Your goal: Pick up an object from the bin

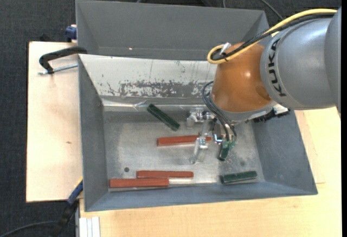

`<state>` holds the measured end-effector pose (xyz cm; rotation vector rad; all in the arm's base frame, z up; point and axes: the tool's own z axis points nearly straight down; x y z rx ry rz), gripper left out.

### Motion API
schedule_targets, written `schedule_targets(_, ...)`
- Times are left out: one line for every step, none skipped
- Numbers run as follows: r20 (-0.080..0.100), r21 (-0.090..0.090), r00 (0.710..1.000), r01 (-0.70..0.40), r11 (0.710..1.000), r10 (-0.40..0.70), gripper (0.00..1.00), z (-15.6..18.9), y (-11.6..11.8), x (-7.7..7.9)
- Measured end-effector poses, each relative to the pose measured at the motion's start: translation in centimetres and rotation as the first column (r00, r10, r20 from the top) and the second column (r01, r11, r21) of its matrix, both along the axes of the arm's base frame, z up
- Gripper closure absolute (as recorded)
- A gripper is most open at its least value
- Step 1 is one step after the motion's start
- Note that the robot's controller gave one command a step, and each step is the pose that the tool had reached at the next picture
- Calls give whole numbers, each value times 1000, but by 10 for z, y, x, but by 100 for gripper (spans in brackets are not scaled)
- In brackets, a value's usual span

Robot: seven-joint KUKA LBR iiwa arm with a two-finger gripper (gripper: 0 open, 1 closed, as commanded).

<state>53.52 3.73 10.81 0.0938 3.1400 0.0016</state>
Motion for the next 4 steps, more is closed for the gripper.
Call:
schedule_targets(-4, 0, 998, 69, 998, -69, 0, -39, -12, -7)
schedule_targets(0, 1, 998, 70, 998, -70, 0, -39, -12, -7)
schedule_targets(0, 1, 998, 69, 998, -69, 100, -39, -12, -7)
schedule_targets(3, 1, 998, 70, 998, -70, 100, -36, -11, -6)
